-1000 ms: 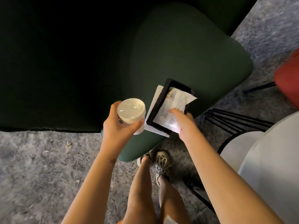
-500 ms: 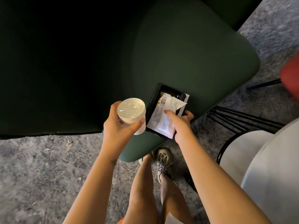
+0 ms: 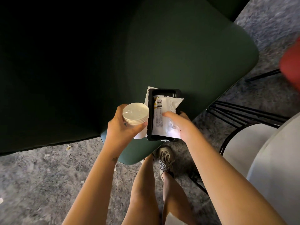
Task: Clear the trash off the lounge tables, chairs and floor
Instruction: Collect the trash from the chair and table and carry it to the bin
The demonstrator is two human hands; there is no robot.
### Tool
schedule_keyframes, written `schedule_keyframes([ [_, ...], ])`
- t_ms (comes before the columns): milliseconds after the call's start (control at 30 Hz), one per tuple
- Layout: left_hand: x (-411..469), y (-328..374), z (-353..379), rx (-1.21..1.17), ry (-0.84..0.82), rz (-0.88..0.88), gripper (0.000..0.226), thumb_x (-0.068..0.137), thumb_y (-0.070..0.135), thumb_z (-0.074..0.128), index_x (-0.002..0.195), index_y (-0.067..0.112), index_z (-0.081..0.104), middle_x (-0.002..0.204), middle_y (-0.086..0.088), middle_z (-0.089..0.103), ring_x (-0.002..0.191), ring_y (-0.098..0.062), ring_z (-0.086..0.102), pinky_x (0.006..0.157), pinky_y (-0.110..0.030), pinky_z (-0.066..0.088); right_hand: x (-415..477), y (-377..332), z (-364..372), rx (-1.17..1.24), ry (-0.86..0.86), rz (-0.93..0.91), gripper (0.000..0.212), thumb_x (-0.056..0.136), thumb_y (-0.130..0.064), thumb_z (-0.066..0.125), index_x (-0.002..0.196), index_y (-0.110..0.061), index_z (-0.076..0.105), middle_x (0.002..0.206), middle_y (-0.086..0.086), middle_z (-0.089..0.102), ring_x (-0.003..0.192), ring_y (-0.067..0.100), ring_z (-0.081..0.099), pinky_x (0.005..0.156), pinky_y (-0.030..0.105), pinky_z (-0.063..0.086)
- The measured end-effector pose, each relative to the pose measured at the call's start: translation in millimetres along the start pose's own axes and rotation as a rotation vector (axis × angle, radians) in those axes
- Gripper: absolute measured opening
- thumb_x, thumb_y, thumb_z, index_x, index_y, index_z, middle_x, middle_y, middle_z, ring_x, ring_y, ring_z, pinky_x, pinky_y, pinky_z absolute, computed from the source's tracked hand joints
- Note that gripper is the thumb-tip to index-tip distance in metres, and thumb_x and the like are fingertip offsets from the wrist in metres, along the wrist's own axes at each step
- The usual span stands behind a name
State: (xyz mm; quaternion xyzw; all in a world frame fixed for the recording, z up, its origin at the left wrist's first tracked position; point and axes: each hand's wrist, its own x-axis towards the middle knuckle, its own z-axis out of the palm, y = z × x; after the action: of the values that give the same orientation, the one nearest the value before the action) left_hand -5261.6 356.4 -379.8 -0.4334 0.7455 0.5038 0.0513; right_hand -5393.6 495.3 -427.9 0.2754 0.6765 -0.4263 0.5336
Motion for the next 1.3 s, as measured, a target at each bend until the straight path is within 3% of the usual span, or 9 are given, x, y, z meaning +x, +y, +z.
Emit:
schedule_keyframes([
  [167, 3, 1, 0, -0.012, -0.005, -0.013, 0.061, 0.066, 0.033, 0.081, 0.111, 0.04, 0.041, 0.096, 0.026, 0.054, 0.088, 0.008, 0.054, 0.062, 0.001, 0.041, -1, 6, 1, 0.022, -0.002, -0.01, 0.051, 0.076, -0.023, 0.072, 0.117, -0.015, 0.044, 0.094, 0.005, 0.062, 0.083, 0.02, 0.061, 0.058, 0.031, 0.049],
  [267, 3, 3, -1, 0.007, -0.008, 0.016, 0.061, 0.066, 0.032, 0.081, 0.111, 0.039, 0.04, 0.096, 0.028, 0.052, 0.088, 0.008, 0.053, 0.063, 0.002, 0.04, -1, 8, 0, 0.036, 0.026, -0.035, 0.028, 0.077, -0.019, 0.072, 0.093, -0.018, 0.049, 0.082, 0.0, 0.062, 0.071, 0.014, 0.061, 0.048, 0.025, 0.047],
  [367, 3, 7, -5, 0.01, -0.001, 0.035, 0.062, 0.066, 0.032, 0.082, 0.111, 0.039, 0.04, 0.094, 0.03, 0.051, 0.086, 0.014, 0.052, 0.064, 0.003, 0.039, -3, 5, -1, 0.009, 0.058, -0.107, 0.03, 0.077, -0.015, 0.072, 0.076, -0.026, 0.044, 0.074, -0.006, 0.06, 0.062, 0.006, 0.059, 0.037, 0.017, 0.042],
  [600, -7, 24, -31, -0.061, 0.082, 0.072, 0.065, 0.064, 0.033, 0.082, 0.115, 0.038, 0.042, 0.1, 0.028, 0.054, 0.09, 0.021, 0.052, 0.065, 0.002, 0.04, -22, -15, 4, -0.173, 0.096, -0.275, 0.048, 0.07, -0.02, 0.073, 0.11, -0.023, 0.047, 0.098, 0.0, 0.061, 0.087, 0.018, 0.061, 0.063, 0.028, 0.05],
  [800, -27, 47, -52, -0.113, 0.165, 0.118, 0.062, 0.066, 0.03, 0.082, 0.115, 0.033, 0.045, 0.102, 0.023, 0.057, 0.094, 0.014, 0.054, 0.069, -0.002, 0.043, -51, -35, 11, -0.439, 0.153, -0.504, 0.04, 0.068, -0.022, 0.073, 0.095, -0.026, 0.044, 0.09, -0.006, 0.054, 0.073, 0.008, 0.053, 0.054, 0.017, 0.039],
  [1000, -62, 73, -86, -0.131, 0.269, 0.156, 0.065, 0.064, 0.032, 0.081, 0.116, 0.037, 0.042, 0.106, 0.022, 0.056, 0.1, 0.004, 0.055, 0.073, -0.009, 0.045, -104, -62, 18, -1.047, 0.246, -0.912, 0.059, 0.067, -0.036, 0.077, 0.105, -0.016, 0.038, 0.109, 0.007, 0.053, 0.096, 0.028, 0.054, 0.074, 0.036, 0.044],
  [1167, -100, 99, -126, -0.174, 0.379, 0.208, 0.065, 0.063, 0.032, 0.081, 0.117, 0.033, 0.045, 0.106, 0.022, 0.059, 0.101, 0.003, 0.056, 0.074, -0.01, 0.047, -168, -98, 28, -1.131, 0.256, -1.098, 0.066, 0.067, -0.04, 0.077, 0.112, -0.013, 0.037, 0.115, 0.009, 0.051, 0.103, 0.03, 0.053, 0.08, 0.039, 0.046],
  [1300, -136, 129, -167, -0.18, 0.526, 0.284, 0.063, 0.06, 0.04, 0.082, 0.11, 0.041, 0.044, 0.101, 0.028, 0.059, 0.098, 0.003, 0.058, 0.075, -0.015, 0.051, -231, -130, 45, -1.119, 0.24, -1.289, 0.066, 0.067, -0.039, 0.077, 0.113, -0.012, 0.038, 0.112, 0.01, 0.052, 0.102, 0.03, 0.053, 0.072, 0.033, 0.039],
])
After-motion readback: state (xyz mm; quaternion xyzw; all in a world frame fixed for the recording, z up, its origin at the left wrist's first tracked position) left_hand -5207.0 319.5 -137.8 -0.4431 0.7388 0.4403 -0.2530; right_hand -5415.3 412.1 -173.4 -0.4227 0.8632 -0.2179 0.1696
